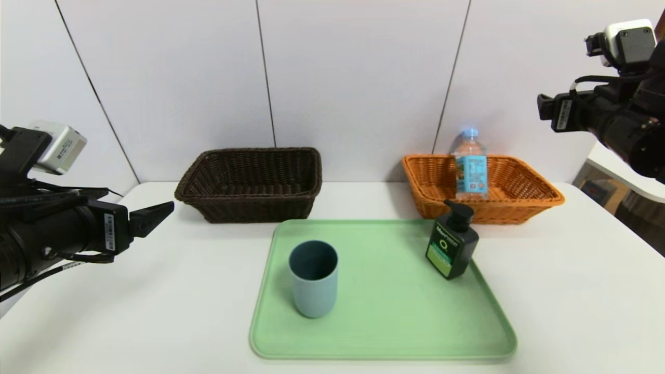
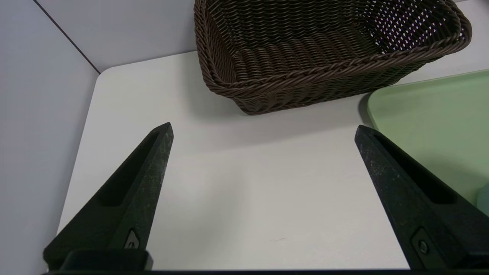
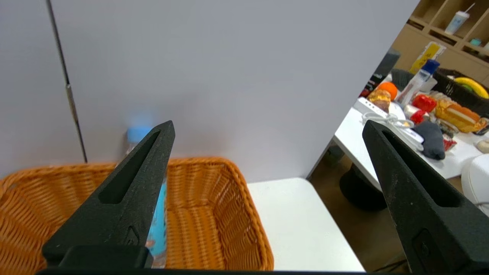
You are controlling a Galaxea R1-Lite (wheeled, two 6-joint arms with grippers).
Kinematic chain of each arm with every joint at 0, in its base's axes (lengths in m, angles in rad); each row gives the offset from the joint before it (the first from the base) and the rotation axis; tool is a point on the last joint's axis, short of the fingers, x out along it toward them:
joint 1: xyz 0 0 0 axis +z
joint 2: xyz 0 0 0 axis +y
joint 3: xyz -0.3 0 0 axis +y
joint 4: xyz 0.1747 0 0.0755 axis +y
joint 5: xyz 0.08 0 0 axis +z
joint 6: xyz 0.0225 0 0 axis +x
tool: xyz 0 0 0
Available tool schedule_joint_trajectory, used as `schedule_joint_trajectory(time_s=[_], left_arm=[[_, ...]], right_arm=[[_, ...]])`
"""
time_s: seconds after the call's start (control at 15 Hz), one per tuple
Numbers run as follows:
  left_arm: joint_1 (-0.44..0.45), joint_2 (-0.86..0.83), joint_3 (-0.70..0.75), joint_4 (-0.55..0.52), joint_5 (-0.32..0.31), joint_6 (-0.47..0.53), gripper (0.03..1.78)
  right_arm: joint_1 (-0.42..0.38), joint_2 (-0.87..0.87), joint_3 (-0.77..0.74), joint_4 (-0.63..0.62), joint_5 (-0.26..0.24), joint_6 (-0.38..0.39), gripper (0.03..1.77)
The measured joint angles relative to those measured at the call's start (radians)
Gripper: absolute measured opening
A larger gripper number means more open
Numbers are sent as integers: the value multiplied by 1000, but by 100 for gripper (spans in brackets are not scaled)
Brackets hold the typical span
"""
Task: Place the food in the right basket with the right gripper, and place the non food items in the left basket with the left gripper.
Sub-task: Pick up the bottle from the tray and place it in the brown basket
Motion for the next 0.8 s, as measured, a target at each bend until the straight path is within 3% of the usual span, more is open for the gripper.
schedule_joint_trajectory(time_s=[0.33, 0.8], left_arm=[[0, -40, 9, 0, -39, 4, 169], [-17, -103, 90, 2, -42, 6, 169]], right_arm=[[26, -93, 187, 14, -76, 21, 169], [176, -235, 383, 1, -77, 90, 169]])
